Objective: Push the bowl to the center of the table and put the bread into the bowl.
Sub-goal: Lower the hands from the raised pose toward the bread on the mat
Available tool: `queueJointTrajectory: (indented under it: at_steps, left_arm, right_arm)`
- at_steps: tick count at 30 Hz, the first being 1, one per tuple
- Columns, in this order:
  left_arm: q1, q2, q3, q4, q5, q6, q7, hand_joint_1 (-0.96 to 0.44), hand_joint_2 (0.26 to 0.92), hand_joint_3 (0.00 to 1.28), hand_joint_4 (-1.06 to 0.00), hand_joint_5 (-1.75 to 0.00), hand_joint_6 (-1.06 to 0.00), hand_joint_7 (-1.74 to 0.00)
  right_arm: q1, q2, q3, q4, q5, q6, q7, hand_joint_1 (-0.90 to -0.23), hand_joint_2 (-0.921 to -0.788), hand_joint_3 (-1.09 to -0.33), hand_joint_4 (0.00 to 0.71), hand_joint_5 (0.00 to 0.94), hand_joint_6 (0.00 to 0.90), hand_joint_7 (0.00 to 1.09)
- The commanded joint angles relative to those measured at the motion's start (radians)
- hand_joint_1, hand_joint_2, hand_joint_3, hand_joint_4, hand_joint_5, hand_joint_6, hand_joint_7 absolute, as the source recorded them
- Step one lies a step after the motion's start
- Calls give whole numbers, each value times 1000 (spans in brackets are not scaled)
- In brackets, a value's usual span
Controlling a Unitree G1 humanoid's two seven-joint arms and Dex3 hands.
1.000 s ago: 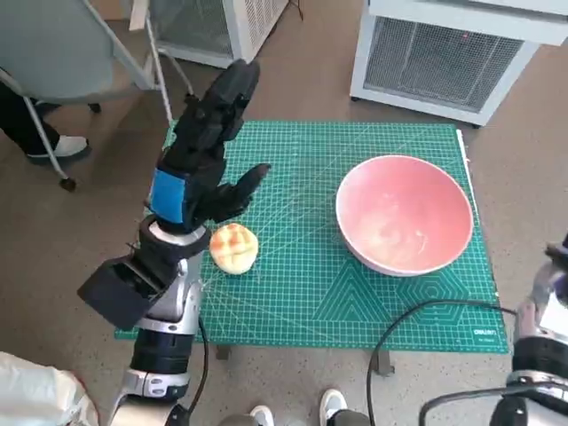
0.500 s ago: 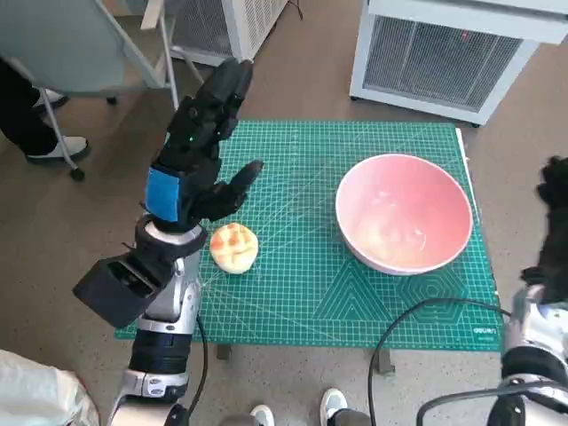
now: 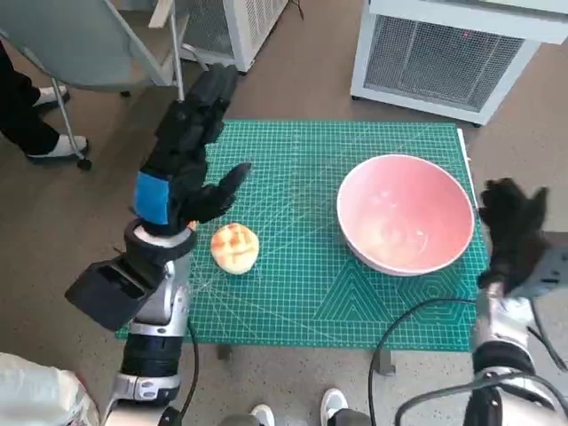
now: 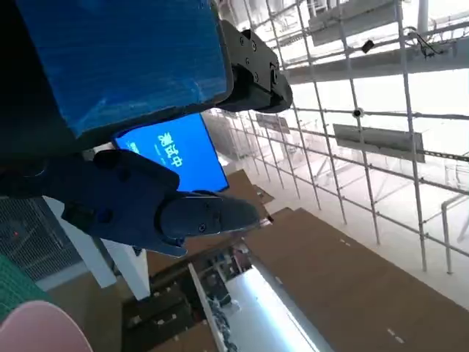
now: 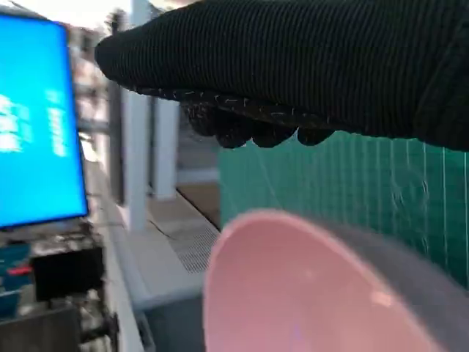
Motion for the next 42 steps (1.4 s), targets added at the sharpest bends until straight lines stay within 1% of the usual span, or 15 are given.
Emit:
queueJointTrajectory:
  at_steps: [1, 10, 14, 18, 21, 26, 31, 35, 42]
  left_arm:
    - [28, 10, 4, -38, 19, 8, 18, -469, 921, 348, -296, -1, -309, -170]
    - [68, 25, 14, -82, 27, 16, 34, -476, 921, 345, -296, -1, -315, -156]
    - [85, 32, 21, -91, 28, 14, 39, -483, 921, 343, -297, -1, -317, -145]
    - [102, 38, 26, -107, 27, 18, 44, -490, 921, 341, -298, -1, -317, -135]
    - [113, 44, 33, -116, 28, 19, 49, -505, 921, 342, -301, -2, -320, -126]
    - [128, 48, 44, -122, 39, 13, 61, -523, 921, 348, -302, -2, -327, -114]
    - [137, 52, 50, -126, 39, 10, 68, -523, 921, 352, -302, -1, -331, -101]
    - [140, 52, 54, -125, 33, 10, 70, -510, 921, 354, -299, 0, -335, -91]
    - [143, 47, 53, -127, 14, 20, 66, -495, 921, 346, -298, -1, -353, -78]
  right_arm:
    - [-17, 42, 11, 20, -14, 46, -15, -505, -921, -876, 177, 19, 234, 112]
    - [-64, 100, 25, 25, -17, 77, -3, -500, -921, -881, 180, 13, 242, 107]
    - [-80, 118, 49, 26, -40, 80, -17, -501, -921, -881, 184, 12, 251, 110]
    - [-98, 135, 74, 27, -71, 80, -28, -494, -921, -881, 188, 12, 256, 111]
    - [-117, 150, 83, 30, -79, 89, -32, -476, -921, -881, 189, 11, 255, 109]
    - [-143, 170, 91, 32, -93, 109, -36, -476, -921, -880, 190, 9, 247, 103]
    - [-175, 188, 99, 35, -97, 136, -40, -484, -921, -879, 194, 9, 245, 99]
    - [-199, 201, 101, 37, -95, 153, -38, -467, -921, -874, 196, 8, 246, 97]
    - [-224, 203, 104, 39, -97, 175, -37, -460, -921, -870, 199, 7, 251, 94]
